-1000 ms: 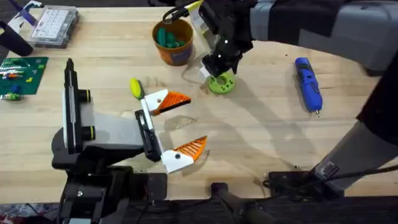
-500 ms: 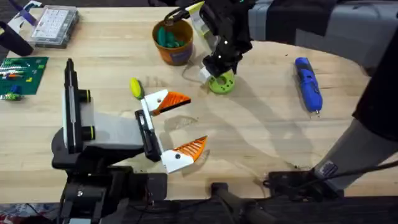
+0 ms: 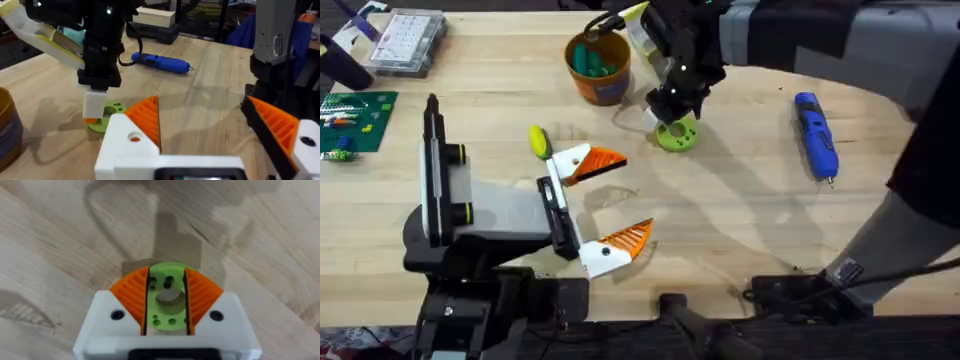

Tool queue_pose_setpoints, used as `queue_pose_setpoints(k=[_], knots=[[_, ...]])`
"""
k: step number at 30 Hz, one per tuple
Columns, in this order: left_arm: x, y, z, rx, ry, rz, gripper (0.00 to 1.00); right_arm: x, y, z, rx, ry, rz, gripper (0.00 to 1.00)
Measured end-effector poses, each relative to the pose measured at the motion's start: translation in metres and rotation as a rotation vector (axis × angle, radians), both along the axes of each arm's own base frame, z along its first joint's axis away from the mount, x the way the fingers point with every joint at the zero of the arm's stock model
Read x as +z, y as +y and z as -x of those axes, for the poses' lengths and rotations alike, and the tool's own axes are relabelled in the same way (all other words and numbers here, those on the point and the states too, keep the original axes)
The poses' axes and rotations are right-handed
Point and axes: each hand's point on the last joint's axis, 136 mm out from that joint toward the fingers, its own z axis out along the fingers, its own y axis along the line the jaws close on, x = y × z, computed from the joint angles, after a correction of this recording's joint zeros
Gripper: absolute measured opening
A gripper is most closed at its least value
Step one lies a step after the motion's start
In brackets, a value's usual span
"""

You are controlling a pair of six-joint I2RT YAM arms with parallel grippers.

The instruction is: Pick up the gripper from the table and insert it into the empty holder that is missing its gripper. Then pick up a screw, insert it into the mounting hole, and use the screwdriver to tighten it. Finally, clean up the table by picking up the vegetable and placing it into the bucket.

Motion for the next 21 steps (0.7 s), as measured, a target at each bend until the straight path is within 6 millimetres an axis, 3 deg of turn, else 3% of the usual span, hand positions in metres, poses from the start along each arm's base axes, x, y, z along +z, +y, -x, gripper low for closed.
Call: queue_pose_setpoints(k=[13, 21], knots=[[0.0, 0.0, 0.0, 0.0, 0.0, 0.0, 0.986, -0.001, -0.004, 0.007, 0.0, 0.029, 0.019, 0.37], [0.0, 0.0, 0.0, 0.0, 0.0, 0.0, 0.986, 0.013, -0.005, 0.007, 0.0, 0.042, 0.028, 0.397]])
